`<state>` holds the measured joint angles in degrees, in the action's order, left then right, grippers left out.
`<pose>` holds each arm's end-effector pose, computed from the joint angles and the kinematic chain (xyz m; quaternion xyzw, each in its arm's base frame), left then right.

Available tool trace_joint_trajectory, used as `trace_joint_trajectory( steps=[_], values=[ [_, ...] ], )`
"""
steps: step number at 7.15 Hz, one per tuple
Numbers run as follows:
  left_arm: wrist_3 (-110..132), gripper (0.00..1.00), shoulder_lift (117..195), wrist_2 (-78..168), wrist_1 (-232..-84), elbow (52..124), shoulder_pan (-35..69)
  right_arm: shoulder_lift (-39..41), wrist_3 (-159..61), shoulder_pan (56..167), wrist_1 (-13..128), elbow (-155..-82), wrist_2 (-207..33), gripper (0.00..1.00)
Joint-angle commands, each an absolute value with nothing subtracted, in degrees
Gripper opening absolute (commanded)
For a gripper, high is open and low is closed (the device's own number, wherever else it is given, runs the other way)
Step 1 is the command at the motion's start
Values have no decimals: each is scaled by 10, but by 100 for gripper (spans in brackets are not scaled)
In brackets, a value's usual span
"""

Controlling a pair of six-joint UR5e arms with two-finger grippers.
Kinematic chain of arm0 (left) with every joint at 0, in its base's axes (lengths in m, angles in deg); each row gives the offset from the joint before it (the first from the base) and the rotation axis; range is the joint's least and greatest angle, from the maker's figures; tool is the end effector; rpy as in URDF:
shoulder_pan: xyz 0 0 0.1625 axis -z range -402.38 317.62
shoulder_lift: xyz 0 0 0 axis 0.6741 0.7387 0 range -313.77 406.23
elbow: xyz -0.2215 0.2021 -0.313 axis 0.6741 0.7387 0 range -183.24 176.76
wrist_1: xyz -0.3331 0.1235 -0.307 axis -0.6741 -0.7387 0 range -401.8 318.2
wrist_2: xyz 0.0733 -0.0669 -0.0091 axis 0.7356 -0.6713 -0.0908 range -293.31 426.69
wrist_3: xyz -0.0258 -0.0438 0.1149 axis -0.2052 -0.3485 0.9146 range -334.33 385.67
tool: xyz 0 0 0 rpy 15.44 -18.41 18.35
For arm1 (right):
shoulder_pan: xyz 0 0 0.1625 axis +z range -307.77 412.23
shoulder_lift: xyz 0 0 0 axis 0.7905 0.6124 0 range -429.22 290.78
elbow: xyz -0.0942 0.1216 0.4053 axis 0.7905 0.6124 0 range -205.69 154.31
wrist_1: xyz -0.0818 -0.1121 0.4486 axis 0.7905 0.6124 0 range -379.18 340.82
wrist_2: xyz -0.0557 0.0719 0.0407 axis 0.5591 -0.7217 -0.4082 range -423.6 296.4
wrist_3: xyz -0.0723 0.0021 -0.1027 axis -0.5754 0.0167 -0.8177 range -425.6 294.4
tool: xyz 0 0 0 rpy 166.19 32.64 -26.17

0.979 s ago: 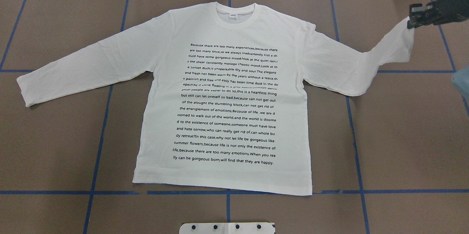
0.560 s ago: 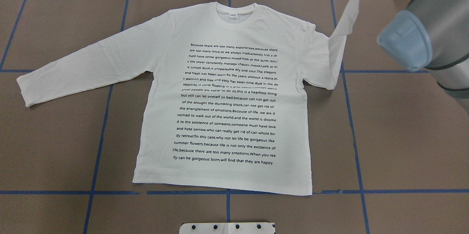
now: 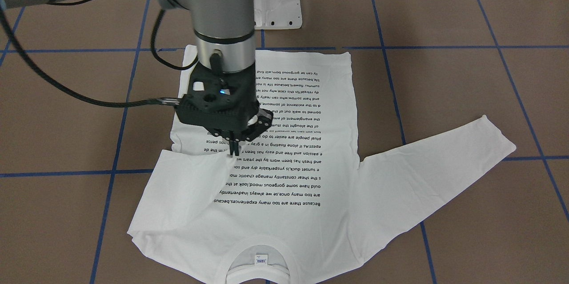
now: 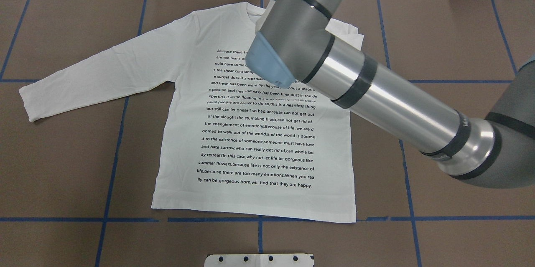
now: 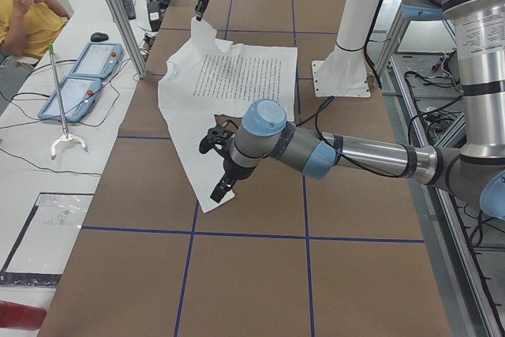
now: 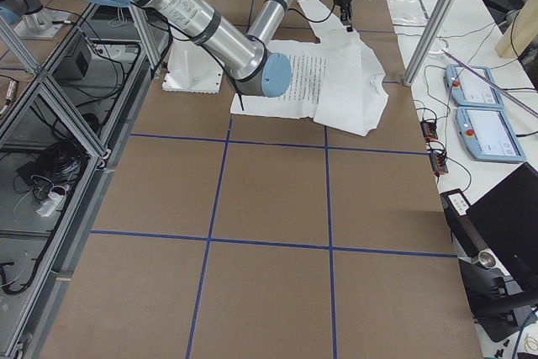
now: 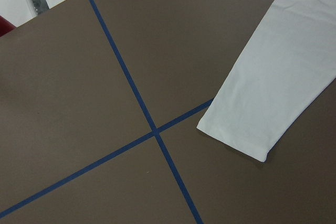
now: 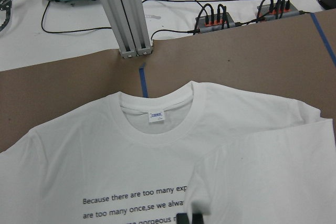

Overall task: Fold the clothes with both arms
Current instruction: 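Carry the sleeve across the shirt body with the right gripper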

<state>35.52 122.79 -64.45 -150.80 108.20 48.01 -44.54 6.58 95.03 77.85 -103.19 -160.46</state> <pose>-0.0540 -0.4765 0.5605 0.2482 0.3208 0.1567 0.9005 -0.5249 -0.6472 0.0003 0.1484 -0.3631 0.1761 0.9029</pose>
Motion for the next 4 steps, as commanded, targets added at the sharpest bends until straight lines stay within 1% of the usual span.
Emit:
trace_joint_trajectory(
  steps=[1,2,3,4],
  values=[
    [355,100,1227,-644,-1508,1081,481,-510,119,876,655,-865,-1501,0],
    [354,100,1228,-644,-1505,1081,481,-515,137,862,601,-824,-1484,25],
    [354,100,1227,-644,-1505,1081,481,-542,157,858,575,-766,-1482,95],
    [354,100,1227,-644,-1505,1081,482,-565,159,859,574,-732,-1482,98]
  ],
)
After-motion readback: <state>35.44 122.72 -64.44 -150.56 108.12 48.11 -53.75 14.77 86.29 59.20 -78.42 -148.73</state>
